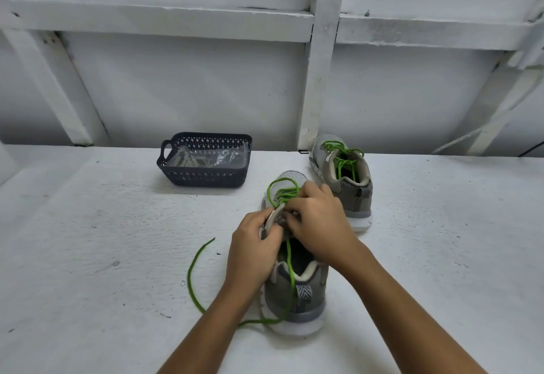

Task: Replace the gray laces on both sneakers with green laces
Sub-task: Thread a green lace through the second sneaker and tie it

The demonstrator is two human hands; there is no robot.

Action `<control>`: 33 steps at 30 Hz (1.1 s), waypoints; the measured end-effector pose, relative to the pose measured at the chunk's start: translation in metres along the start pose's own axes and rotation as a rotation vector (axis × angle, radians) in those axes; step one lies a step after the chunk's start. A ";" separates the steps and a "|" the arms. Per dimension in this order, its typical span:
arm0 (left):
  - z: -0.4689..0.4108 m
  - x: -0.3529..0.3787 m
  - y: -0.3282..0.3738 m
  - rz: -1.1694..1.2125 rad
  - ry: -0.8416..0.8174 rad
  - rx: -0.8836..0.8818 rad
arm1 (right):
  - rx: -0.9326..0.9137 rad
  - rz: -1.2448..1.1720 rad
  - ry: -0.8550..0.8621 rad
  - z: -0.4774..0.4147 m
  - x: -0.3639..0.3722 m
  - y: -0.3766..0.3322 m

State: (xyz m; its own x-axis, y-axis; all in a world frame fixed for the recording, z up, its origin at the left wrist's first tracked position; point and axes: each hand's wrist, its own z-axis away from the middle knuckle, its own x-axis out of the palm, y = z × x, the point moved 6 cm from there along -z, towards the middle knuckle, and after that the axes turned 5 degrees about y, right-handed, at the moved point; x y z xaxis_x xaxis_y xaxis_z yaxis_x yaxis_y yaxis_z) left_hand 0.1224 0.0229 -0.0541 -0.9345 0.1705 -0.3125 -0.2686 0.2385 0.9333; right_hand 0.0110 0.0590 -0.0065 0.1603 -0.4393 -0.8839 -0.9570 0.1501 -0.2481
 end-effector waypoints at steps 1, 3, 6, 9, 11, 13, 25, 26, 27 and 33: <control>0.000 0.000 0.000 -0.002 0.003 0.004 | 0.027 -0.084 -0.016 0.001 -0.001 0.005; -0.001 0.001 -0.001 -0.015 0.006 0.007 | 0.065 -0.299 0.000 0.005 -0.011 0.010; -0.001 0.001 0.000 -0.018 0.007 0.015 | 0.173 -0.676 -0.041 0.013 -0.029 0.014; 0.000 0.001 0.000 -0.006 0.003 0.012 | 0.208 -0.780 -0.124 0.017 -0.044 0.017; 0.000 0.001 -0.001 -0.003 -0.005 0.009 | 0.196 -0.777 -0.173 0.021 -0.051 0.015; 0.000 0.001 -0.001 -0.004 -0.013 0.008 | 0.184 -0.769 -0.204 0.024 -0.056 0.015; -0.002 0.000 0.002 -0.027 -0.072 0.007 | 0.448 -0.961 -0.151 0.016 -0.055 0.018; -0.002 0.000 0.004 -0.037 -0.090 0.009 | 0.534 -1.103 -0.147 0.013 -0.054 0.019; -0.002 0.001 0.007 -0.049 -0.102 0.017 | 0.633 -1.298 -0.167 0.010 -0.052 0.018; 0.001 -0.005 0.052 0.004 -0.061 0.273 | 0.965 -2.035 -0.167 -0.016 -0.053 0.000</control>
State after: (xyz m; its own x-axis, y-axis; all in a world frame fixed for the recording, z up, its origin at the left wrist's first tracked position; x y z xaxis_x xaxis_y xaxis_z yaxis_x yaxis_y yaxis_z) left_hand 0.1131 0.0352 -0.0040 -0.9174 0.2277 -0.3265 -0.1840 0.4848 0.8551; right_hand -0.0011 0.0682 0.0466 0.5238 -0.4713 0.7096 0.8083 0.0122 -0.5886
